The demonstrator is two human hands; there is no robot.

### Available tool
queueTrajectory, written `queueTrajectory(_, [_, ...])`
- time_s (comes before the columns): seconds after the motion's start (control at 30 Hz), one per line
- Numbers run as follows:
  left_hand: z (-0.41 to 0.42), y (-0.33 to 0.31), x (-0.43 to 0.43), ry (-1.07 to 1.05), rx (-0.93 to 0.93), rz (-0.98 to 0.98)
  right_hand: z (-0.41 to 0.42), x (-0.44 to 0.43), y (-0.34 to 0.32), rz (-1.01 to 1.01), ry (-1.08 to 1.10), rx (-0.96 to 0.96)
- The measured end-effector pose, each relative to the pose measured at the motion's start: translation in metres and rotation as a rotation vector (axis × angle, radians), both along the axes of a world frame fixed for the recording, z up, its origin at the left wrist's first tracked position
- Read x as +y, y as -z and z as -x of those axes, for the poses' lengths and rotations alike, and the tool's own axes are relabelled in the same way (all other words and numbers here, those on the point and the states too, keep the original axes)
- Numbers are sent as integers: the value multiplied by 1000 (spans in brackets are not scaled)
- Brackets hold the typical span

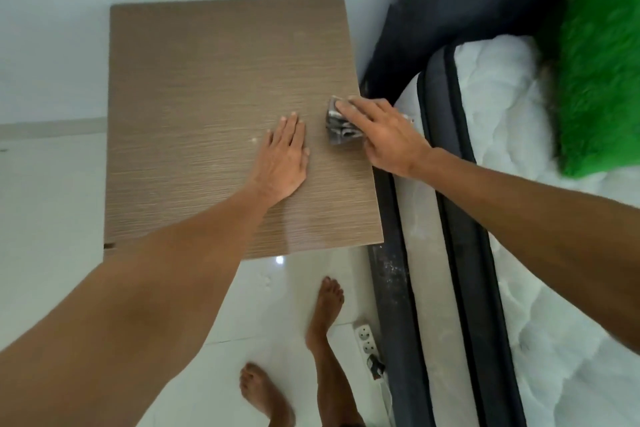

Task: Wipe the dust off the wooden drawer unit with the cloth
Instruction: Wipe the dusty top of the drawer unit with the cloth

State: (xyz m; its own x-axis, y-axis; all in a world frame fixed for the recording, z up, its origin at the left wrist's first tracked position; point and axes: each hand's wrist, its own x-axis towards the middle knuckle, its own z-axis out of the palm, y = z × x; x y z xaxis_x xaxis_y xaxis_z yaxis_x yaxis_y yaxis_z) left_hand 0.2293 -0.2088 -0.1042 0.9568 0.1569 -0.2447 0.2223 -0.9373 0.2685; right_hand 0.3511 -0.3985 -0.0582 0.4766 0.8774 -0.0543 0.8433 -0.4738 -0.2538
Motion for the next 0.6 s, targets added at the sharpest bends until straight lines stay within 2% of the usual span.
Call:
queueTrajectory(0.27, [-12, 26, -6, -88, -60, -99, -150, 86, 30, -92, 145, -41])
queueTrajectory(0.43, [-13, 27, -3, -92, -78, -115, -183, 132, 40, -32, 189, -41])
queueTrajectory(0.6, [-12, 28, -4, -99, -62, -107, -180, 138, 52, 37, 170, 0])
